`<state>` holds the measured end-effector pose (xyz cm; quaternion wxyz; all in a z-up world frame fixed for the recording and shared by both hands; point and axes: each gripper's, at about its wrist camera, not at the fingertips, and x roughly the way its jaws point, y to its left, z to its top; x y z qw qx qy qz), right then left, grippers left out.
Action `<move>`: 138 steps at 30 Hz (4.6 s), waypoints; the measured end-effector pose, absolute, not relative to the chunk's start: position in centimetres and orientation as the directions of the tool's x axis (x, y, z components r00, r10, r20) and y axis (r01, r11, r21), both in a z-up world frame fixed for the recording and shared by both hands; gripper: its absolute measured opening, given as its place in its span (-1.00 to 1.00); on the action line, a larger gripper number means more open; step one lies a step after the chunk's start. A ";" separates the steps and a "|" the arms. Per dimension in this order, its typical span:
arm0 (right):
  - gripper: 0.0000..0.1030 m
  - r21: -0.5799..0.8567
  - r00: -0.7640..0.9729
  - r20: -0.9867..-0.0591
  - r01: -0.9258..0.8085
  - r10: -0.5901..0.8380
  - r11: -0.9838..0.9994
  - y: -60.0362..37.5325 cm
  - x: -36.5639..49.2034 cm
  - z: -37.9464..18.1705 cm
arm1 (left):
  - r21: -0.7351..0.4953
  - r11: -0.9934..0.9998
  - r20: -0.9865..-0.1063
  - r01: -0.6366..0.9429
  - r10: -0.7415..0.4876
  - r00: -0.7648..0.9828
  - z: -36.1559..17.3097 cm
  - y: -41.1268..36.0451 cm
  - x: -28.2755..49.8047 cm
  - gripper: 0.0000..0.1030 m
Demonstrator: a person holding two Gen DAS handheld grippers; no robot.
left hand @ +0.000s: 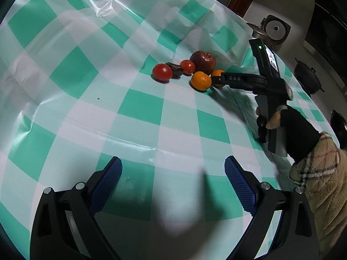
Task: Organize fruits
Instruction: 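Return both tools to the table and grasp a large tangerine with the right tool, then grasp a red cherry tomato with the left tool, then carry the cherry tomato and tangerine over the white box with both tools, then open the right tool dropping the tangerine while the left tool releases the cherry tomato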
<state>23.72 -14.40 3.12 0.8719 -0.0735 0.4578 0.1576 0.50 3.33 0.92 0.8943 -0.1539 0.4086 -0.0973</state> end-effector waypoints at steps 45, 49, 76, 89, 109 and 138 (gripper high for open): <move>-0.12 0.178 0.607 -0.699 -0.365 0.379 0.914 -21.0 -0.5 5.4 | -0.046 0.996 -0.799 0.074 -0.081 0.595 0.5 0.7 18.5 0.14; -0.11 0.189 0.604 -0.695 -0.369 0.389 0.910 -21.0 -0.6 5.4 | 0.002 0.994 -0.801 0.107 -0.063 0.595 0.5 0.4 18.8 -0.05; -0.12 0.229 0.619 -0.678 -0.335 0.397 0.914 -21.9 -0.3 5.4 | -0.343 0.939 -0.709 0.009 -0.265 0.653 0.8 5.3 -6.2 -0.34; -0.12 0.187 0.612 -0.704 -0.330 0.361 0.925 -21.4 -0.2 5.3 | -0.389 0.921 -0.644 0.006 -0.276 0.714 1.7 6.0 -7.2 -0.34; -0.11 0.155 0.304 -0.695 -0.821 0.651 0.549 2.1 -22.9 7.8 | -0.030 0.959 -0.698 -0.280 0.180 0.693 3.0 17.2 -31.8 -0.33; -0.11 0.059 -0.031 -0.969 -0.993 0.247 0.103 21.7 -35.4 -10.0 | 0.036 0.814 -0.931 -0.580 0.238 0.277 -13.2 30.7 -38.9 -0.33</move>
